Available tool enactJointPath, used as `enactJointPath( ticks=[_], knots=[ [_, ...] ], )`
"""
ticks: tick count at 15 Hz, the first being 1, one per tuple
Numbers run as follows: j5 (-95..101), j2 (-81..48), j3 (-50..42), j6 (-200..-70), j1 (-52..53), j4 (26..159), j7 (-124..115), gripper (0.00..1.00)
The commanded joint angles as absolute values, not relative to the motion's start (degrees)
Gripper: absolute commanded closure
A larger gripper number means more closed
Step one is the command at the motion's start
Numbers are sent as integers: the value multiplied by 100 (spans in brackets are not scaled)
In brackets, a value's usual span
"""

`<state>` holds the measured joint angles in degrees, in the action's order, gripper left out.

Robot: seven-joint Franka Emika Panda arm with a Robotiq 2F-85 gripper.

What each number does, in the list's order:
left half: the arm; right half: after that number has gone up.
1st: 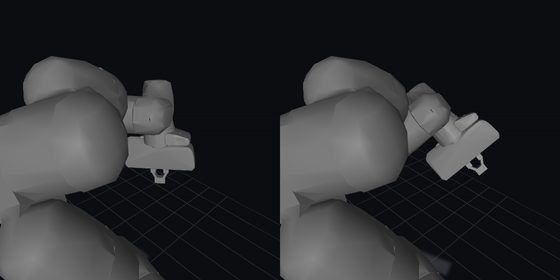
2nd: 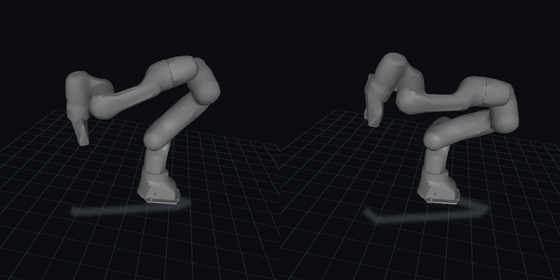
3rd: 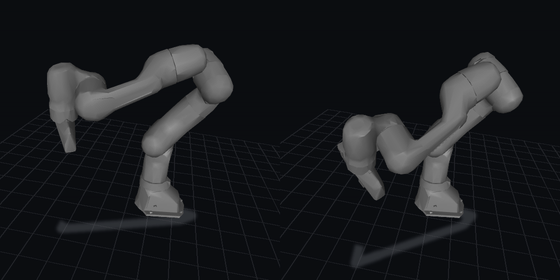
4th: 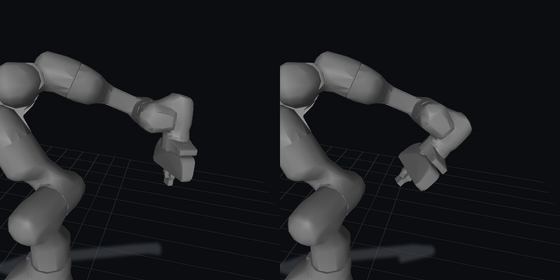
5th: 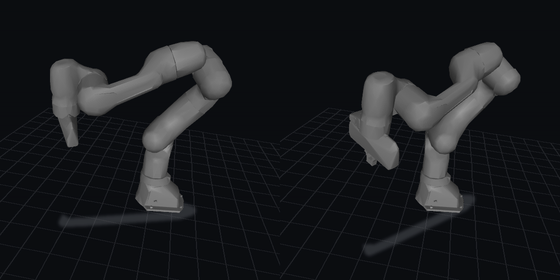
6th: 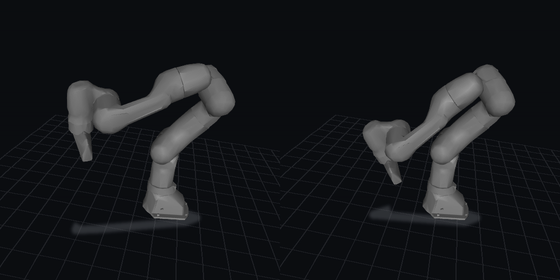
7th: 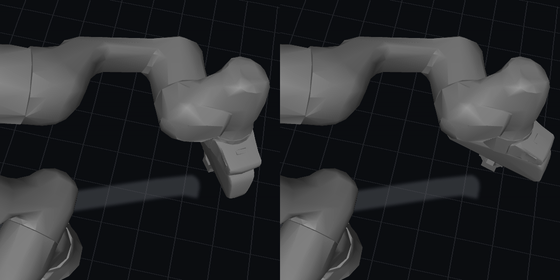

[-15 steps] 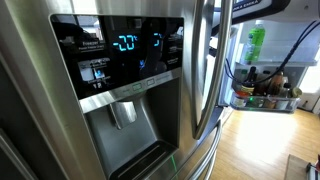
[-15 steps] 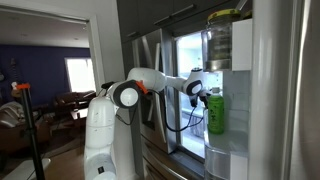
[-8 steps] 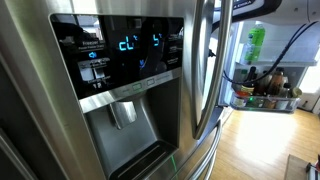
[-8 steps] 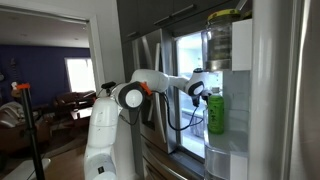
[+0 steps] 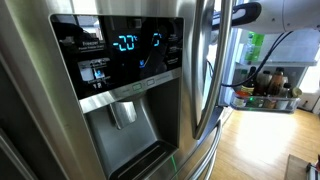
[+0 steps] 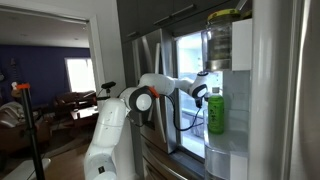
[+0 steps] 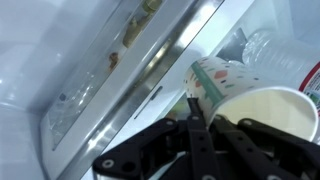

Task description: Put the cup into the fridge

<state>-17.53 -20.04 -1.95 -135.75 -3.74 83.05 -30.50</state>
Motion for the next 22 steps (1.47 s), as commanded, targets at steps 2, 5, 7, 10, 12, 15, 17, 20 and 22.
enactJointPath(
  ticks=[2,5,7,10,12,15,17,20,22],
  knots=[
    [-1841,-2400,-236,-13483,-340,7823,-3123,73],
    [-1904,-2499,-187,-13552,-359,7726,-3018,54],
    [-1900,-2553,-177,-13538,-367,7670,-2993,38],
    [-1954,-2609,-151,-13570,-391,7601,-2975,16],
    [-2006,-2651,-133,-13635,-403,7551,-2935,1],
    [-2068,-2722,-118,-13747,-401,7455,-2922,0],
    [-2102,-2775,-110,-13855,-395,7402,-2944,0],
    [-2098,-2896,-117,-13963,-389,7311,-2983,0],
    [-2103,-2952,-105,-14062,-396,7287,-2949,0]
  ],
)
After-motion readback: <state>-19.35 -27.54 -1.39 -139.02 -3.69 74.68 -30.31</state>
